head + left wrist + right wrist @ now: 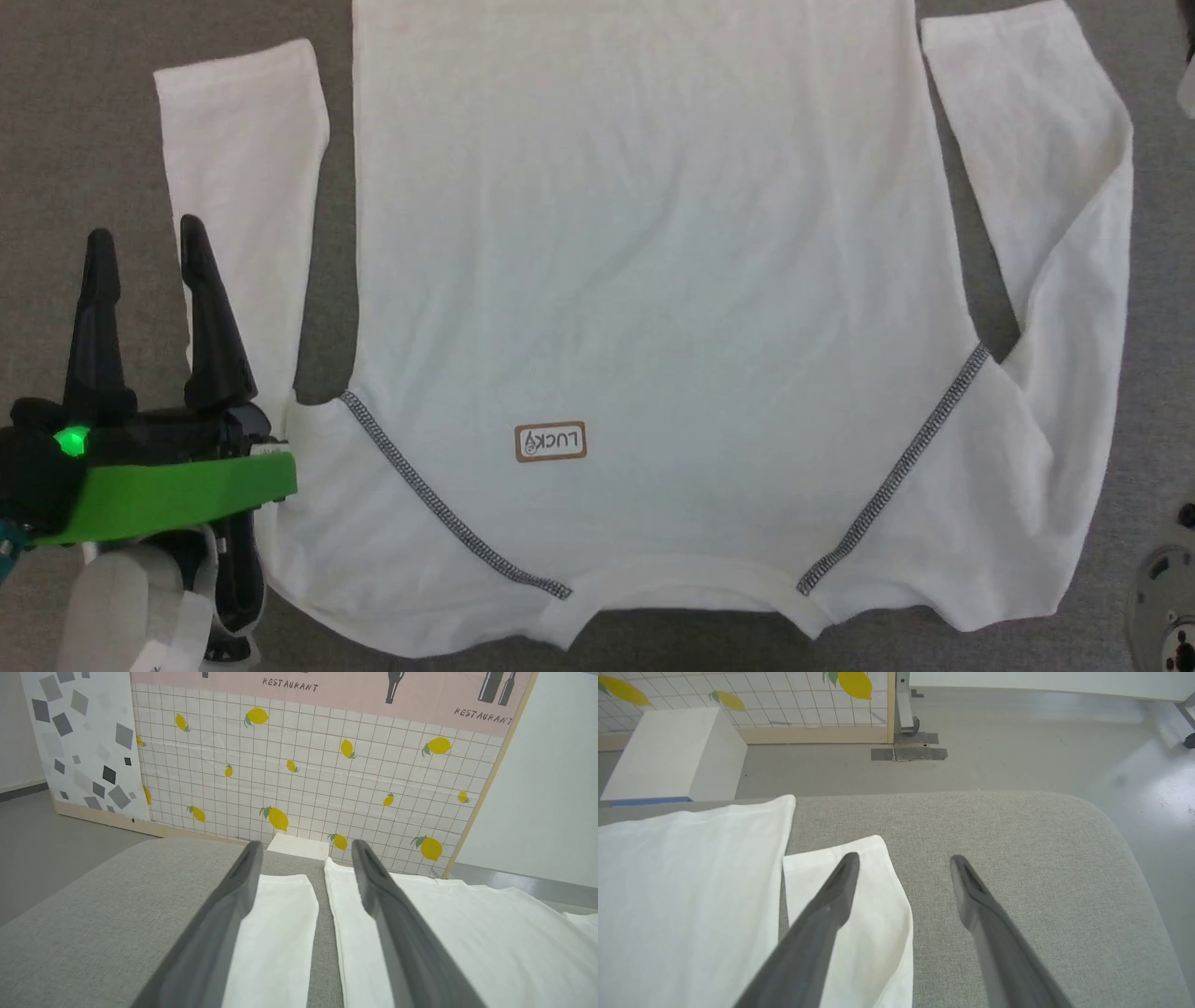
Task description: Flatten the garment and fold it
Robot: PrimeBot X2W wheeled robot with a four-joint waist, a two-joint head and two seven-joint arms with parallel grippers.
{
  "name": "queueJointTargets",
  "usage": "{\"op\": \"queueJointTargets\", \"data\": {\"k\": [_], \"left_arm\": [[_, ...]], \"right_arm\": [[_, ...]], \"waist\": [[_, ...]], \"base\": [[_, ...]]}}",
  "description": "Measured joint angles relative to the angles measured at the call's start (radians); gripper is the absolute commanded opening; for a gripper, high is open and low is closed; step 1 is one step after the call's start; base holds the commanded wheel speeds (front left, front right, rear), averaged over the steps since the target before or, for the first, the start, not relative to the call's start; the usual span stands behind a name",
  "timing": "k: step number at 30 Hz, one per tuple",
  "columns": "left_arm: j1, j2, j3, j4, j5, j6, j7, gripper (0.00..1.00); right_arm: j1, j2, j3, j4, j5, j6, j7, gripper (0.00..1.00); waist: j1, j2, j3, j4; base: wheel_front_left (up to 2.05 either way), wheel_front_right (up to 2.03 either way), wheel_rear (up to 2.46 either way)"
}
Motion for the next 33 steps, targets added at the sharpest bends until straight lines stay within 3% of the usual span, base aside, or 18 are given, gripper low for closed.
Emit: {"op": "queueJointTargets", "data": {"k": [11, 17, 18, 20, 26, 33], "left_arm": [[-0.033, -0.044, 0.041, -0.048, 0.017, -0.052, 0.000, 1.00], [-0.034, -0.059, 0.058, -0.027, 0.020, -0.066, 0.000, 1.00], [-0.034, -0.060, 0.060, -0.021, 0.021, -0.069, 0.000, 1.00], [-0.034, -0.062, 0.065, -0.011, 0.023, -0.072, 0.000, 1.00], [-0.034, -0.066, 0.067, 0.028, 0.050, -0.083, 0.000, 1.00], [-0.007, -0.077, 0.076, 0.061, 0.062, -0.087, 0.000, 1.00]], "right_arm": [[-0.114, -0.050, 0.032, 0.062, -0.147, 0.000, 0.119, 1.00], [-0.140, -0.067, 0.036, 0.051, -0.150, -0.001, 0.174, 1.00], [-0.144, -0.067, 0.025, 0.048, -0.149, -0.001, 0.186, 0.33], [-0.144, -0.058, 0.002, 0.046, -0.140, 0.000, 0.201, 0.00], [-0.080, -0.046, -0.091, 0.013, -0.054, 0.000, 0.162, 0.00], [0.121, -0.143, -0.241, -0.109, 0.082, 0.000, 0.125, 0.00]], "waist": [[0.0001, 0.0000, 0.208, 0.050], [0.0001, 0.0000, 0.268, 0.080], [0.0001, 0.0000, 0.270, 0.085], [0.0001, 0.0000, 0.264, 0.089], [0.0001, 0.0000, 0.210, 0.091], [0.0000, 0.0000, 0.089, 0.074]], "base": [[0.00, 0.00, 0.00], [0.00, 0.00, 0.00], [0.00, 0.00, 0.00], [0.00, 0.00, 0.00], [0.00, 0.00, 0.00], [0.00, 0.00, 0.00]]}}
